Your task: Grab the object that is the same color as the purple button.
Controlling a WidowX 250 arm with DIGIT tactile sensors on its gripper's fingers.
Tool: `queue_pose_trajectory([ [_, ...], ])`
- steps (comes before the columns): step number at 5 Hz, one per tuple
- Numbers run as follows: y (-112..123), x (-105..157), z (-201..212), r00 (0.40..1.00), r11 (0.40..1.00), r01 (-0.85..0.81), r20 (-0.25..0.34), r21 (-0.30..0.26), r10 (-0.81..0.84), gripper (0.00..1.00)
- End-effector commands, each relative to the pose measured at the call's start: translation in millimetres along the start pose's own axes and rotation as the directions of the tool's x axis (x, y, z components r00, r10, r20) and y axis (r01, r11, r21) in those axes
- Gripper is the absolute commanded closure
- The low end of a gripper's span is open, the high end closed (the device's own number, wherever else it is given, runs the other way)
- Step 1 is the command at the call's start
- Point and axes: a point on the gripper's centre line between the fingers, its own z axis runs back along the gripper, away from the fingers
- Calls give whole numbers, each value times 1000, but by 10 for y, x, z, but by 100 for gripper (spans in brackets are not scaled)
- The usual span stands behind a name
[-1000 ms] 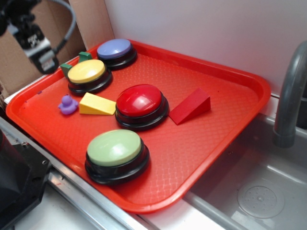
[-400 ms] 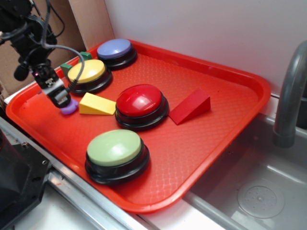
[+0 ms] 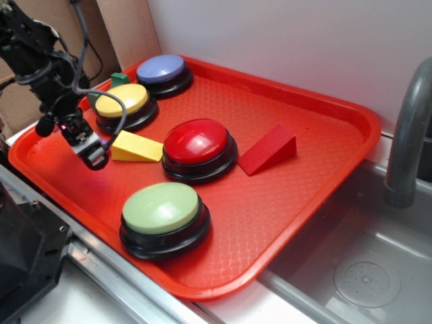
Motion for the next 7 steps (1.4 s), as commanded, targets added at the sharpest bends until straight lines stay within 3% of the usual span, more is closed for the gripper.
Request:
queue_pose_trajectory([
  [1,114,59,-91,1000,999,16,-4,45,-16,0],
  [2,122,75,-149,1000,998,21,-7,50,-21,0],
  [4,129,69,-188,1000,998,3,1,56,-3,100],
  [5,119,68,-169,1000,999,-18,-20,46,19,100],
  [7,43,181,299,961,966,-240,-114,97,250,100],
])
